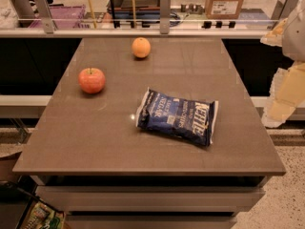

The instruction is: Pick orange

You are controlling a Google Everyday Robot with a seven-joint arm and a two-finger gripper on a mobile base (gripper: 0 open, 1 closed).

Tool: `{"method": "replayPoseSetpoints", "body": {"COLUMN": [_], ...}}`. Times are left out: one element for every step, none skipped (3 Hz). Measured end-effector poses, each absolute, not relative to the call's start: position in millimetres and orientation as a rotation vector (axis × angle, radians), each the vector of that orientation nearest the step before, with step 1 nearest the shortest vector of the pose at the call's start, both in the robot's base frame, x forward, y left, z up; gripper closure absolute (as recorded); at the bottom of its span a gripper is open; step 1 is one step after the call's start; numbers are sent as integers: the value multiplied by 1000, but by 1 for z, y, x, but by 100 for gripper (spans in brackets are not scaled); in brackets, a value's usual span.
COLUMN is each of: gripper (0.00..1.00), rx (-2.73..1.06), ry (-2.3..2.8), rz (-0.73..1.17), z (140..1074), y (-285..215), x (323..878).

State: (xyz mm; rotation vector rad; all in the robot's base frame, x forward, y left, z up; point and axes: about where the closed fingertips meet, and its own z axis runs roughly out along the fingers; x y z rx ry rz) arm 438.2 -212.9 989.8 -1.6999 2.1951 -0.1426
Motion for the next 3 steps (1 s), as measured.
{"method": "replayPoseSetpoints", "body": {"gripper": [0,0,0], "rx": [-1675,-1585,-1425], "ry": [2189,2215,2239], "rz": [-146,-117,-53], "z": [992,995,997], "y": [-213,-212,-213], "x": [441,453,464]}}
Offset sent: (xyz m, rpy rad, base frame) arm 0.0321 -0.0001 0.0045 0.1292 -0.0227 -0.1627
